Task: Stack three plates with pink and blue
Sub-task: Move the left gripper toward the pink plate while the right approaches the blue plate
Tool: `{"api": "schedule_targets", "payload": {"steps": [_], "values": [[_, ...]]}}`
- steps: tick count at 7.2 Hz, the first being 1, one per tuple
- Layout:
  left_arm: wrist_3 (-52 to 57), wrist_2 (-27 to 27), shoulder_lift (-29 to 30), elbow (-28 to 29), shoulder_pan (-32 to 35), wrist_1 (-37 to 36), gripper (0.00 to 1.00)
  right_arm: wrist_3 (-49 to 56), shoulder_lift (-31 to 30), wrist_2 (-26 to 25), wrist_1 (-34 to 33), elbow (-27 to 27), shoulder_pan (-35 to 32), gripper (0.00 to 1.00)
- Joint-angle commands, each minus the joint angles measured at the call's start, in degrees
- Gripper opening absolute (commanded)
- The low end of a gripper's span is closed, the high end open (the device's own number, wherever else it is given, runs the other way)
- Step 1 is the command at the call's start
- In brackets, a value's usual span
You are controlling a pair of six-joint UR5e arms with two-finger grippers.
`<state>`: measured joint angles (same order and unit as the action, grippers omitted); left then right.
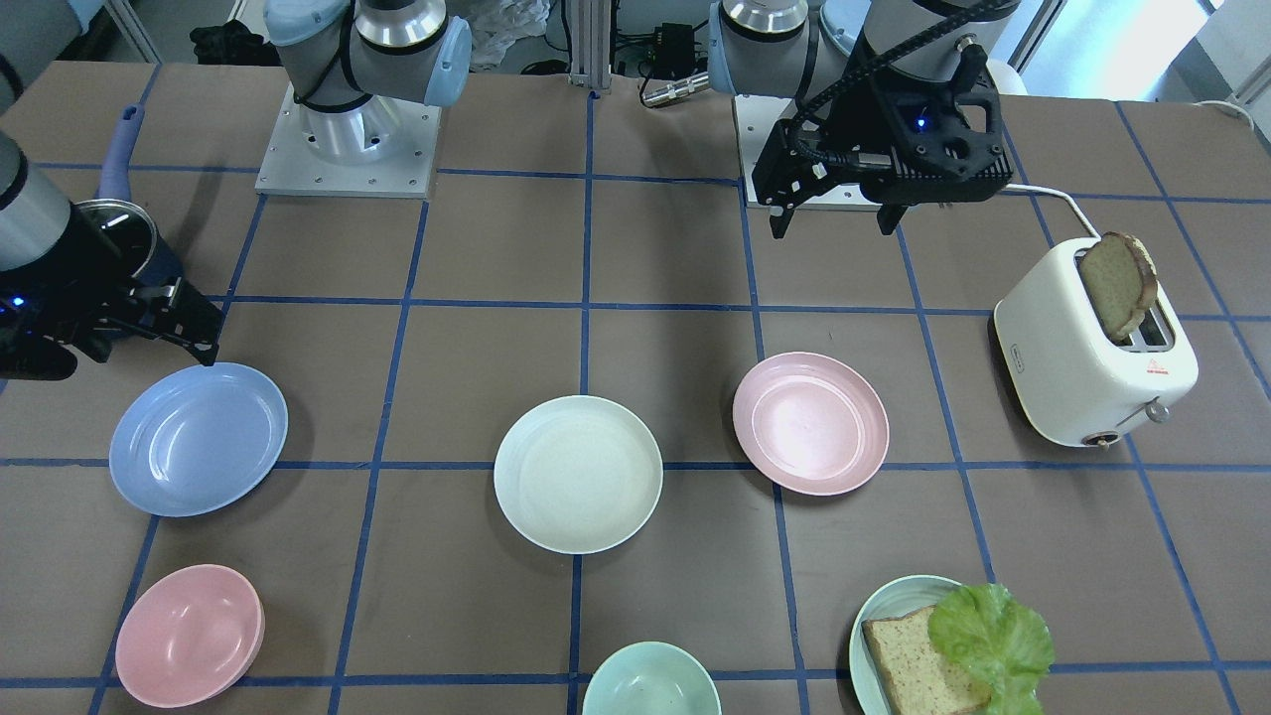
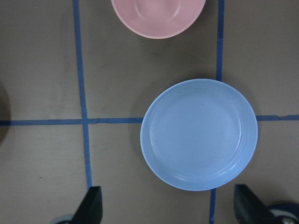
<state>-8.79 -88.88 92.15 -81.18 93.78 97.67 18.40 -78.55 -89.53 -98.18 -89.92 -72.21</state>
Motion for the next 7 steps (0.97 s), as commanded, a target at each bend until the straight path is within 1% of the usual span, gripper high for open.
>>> {"api": "schedule_targets", "payload": {"steps": [1,2,3,4,5,6,7], "values": [[1.0,-0.5,-1.2,-0.4,-0.1,0.4,1.00,6.0,5.4,-0.1,-5.1,-0.5,4.8,1.00],[4.4,-0.4,-1.0,-1.3,-1.0,-0.3,1.00,9.1,8.6,0.0,-6.7,-0.6,6.2,1.00],[5.0,-0.2,0.7,-2.6,-1.1,-0.5,1.00,10.0,11.7,0.2,-7.8,-1.0,9.2,1.00],[5.0,-0.1,3.6,-7.2,-1.0,-8.2,1.00,10.3,12.8,0.5,-8.5,-1.6,12.2,1.00],[5.2,-0.5,5.0,-14.2,-0.9,-17.8,1.00,10.0,13.3,1.7,-8.7,-2.2,13.1,0.98],[5.1,-0.5,5.9,-20.8,-0.9,-27.9,1.00,9.7,13.7,2.4,-12.4,-4.5,13.6,0.98],[5.0,-0.5,9.2,-26.4,-0.9,-36.4,1.00,9.7,13.7,3.3,-14.6,-7.8,14.4,0.98]]}}
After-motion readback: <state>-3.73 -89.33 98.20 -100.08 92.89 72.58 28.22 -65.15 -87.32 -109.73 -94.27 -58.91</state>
